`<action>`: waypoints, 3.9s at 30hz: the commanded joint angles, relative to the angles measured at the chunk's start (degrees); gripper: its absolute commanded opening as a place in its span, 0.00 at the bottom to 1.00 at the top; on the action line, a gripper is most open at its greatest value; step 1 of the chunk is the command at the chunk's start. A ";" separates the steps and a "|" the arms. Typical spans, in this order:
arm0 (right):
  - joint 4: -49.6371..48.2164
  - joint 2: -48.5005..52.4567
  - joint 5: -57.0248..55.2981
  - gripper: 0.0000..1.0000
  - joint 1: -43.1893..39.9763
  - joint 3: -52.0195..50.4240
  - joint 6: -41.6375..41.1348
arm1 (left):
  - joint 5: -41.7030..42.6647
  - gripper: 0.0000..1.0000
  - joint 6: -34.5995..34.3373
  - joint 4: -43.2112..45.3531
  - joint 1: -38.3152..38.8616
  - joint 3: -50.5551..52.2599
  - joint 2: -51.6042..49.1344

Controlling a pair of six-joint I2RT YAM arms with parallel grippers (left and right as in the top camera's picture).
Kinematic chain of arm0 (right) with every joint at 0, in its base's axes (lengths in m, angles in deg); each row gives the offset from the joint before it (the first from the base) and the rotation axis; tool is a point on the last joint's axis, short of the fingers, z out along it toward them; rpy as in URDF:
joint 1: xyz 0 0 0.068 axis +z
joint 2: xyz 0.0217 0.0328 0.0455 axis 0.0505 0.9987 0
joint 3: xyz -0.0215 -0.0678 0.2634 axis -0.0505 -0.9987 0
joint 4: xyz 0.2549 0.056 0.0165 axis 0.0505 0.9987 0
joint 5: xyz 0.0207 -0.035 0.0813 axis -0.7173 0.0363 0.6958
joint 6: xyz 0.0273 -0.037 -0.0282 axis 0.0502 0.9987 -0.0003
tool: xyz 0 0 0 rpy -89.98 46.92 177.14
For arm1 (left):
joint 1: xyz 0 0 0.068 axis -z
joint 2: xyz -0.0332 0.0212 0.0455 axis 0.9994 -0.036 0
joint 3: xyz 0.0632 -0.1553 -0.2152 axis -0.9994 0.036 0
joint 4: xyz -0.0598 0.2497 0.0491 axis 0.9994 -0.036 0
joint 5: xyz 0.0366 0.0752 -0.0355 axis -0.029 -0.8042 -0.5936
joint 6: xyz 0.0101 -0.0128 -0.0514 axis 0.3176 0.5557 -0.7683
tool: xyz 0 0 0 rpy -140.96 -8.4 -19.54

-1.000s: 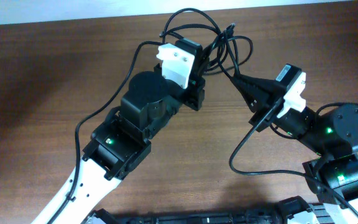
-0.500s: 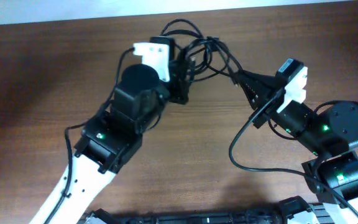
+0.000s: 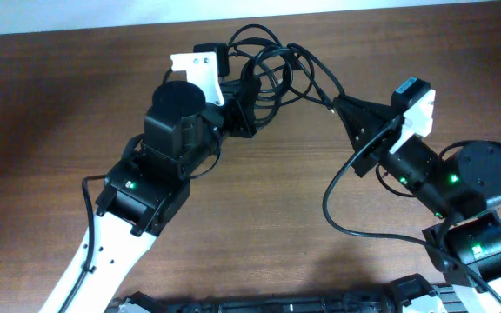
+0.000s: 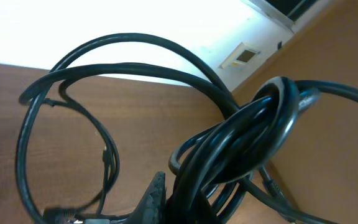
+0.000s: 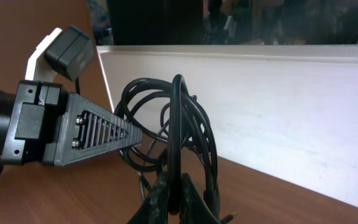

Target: Untangle cables

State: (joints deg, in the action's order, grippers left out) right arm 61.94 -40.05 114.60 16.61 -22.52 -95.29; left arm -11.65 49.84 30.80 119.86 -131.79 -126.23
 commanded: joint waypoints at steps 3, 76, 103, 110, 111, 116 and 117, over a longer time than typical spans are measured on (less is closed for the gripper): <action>1.42 -1.25 -5.66 0.04 0.09 0.76 -6.49 | -1.36 0.00 -4.20 1.77 -1.42 -0.39 0.61; 0.24 -6.21 -11.30 0.04 0.09 0.76 -10.56 | 34.58 0.00 76.70 3.30 -2.58 -0.39 0.50; -10.14 -6.23 -11.78 0.04 0.09 0.76 -10.56 | 13.40 0.00 37.35 -14.45 -2.58 -0.39 0.50; -2.82 -6.21 -13.75 0.04 0.09 0.76 -10.51 | 13.38 0.00 36.15 -5.64 -2.58 -0.39 0.50; -0.92 -6.21 -14.84 0.04 0.09 0.76 -10.51 | 13.40 0.00 36.15 -4.11 -2.58 -0.39 0.50; 5.22 -6.21 -15.41 0.20 0.09 0.76 -10.51 | 13.40 0.00 36.15 3.08 -2.58 -0.39 0.50; 5.84 -6.21 -15.41 0.32 0.09 0.76 -10.51 | 13.38 0.00 36.17 4.02 -2.58 -0.39 0.50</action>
State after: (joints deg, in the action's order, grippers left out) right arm 66.53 -45.71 100.52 16.91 -22.45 -105.67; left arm 2.12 86.72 31.74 117.52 -131.79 -126.20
